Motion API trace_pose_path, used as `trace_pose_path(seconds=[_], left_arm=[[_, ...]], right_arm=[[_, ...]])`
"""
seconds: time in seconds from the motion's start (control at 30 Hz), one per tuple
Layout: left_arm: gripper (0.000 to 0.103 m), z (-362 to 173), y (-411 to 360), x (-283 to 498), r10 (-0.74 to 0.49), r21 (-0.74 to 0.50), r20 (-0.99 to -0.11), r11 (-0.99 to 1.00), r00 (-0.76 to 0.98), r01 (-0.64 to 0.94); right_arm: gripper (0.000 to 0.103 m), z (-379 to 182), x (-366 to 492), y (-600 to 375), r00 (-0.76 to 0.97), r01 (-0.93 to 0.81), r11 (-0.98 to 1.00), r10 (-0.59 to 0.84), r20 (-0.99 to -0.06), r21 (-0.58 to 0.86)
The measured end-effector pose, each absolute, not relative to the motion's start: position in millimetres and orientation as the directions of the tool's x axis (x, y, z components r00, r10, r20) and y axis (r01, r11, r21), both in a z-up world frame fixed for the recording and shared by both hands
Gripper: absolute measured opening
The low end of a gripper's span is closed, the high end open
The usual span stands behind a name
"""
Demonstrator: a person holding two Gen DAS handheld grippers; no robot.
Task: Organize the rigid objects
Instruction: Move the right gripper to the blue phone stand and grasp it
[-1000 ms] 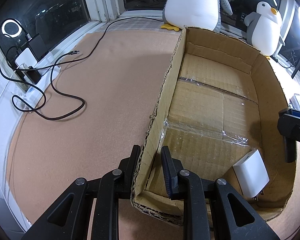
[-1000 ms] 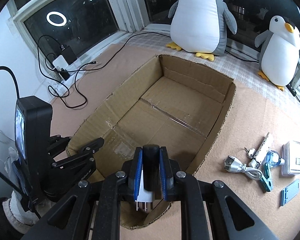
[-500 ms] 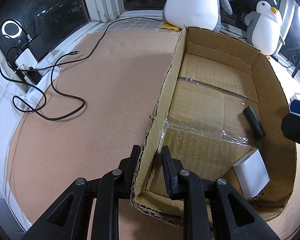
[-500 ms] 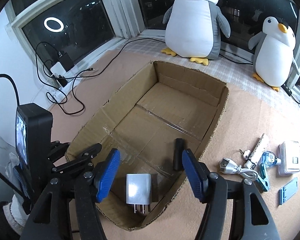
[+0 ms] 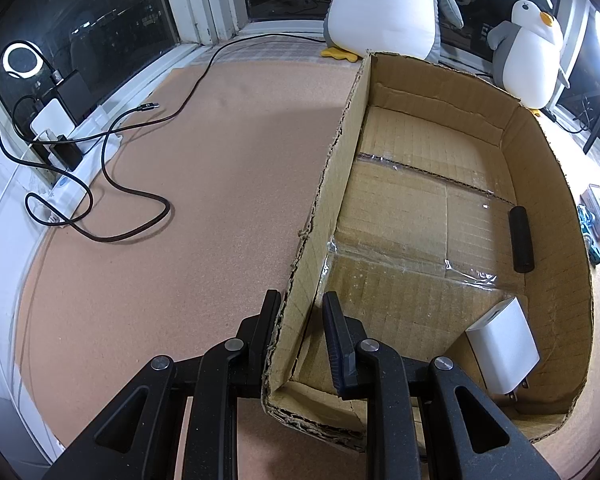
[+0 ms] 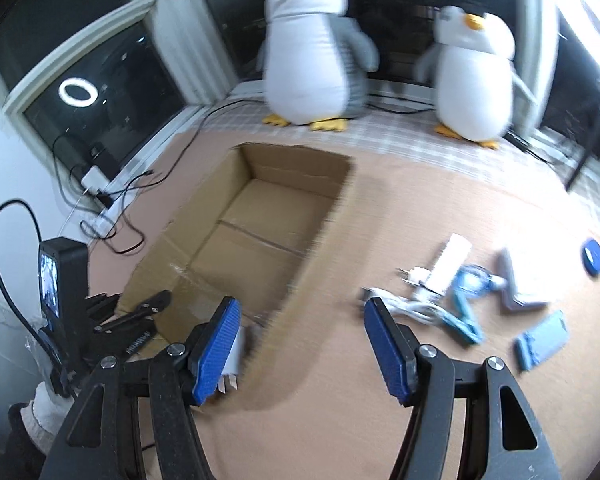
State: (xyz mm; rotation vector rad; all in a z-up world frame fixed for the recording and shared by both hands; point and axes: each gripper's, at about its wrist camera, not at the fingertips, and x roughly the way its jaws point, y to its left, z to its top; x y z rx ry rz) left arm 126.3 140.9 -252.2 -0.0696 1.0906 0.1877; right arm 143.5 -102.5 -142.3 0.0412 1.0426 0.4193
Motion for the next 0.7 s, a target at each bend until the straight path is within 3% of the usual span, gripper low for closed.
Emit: trace_pose_path(seconds=[0.47,0.7], left_arm=[[0.023,-252,141,127,0.120,0.039,-0.887,0.982,0.446,-0.186],[0.023,-252,141,127,0.120,0.039,-0.886,0.982,0.447,-0.187]], right_arm=[[0.061,-176,149,-271,0.433,0.106,0.975,0.130,-0.892,0.194],[0.061,-201,170,-316,0.341,0.250,0.944,0.121,-0.932,0.214]])
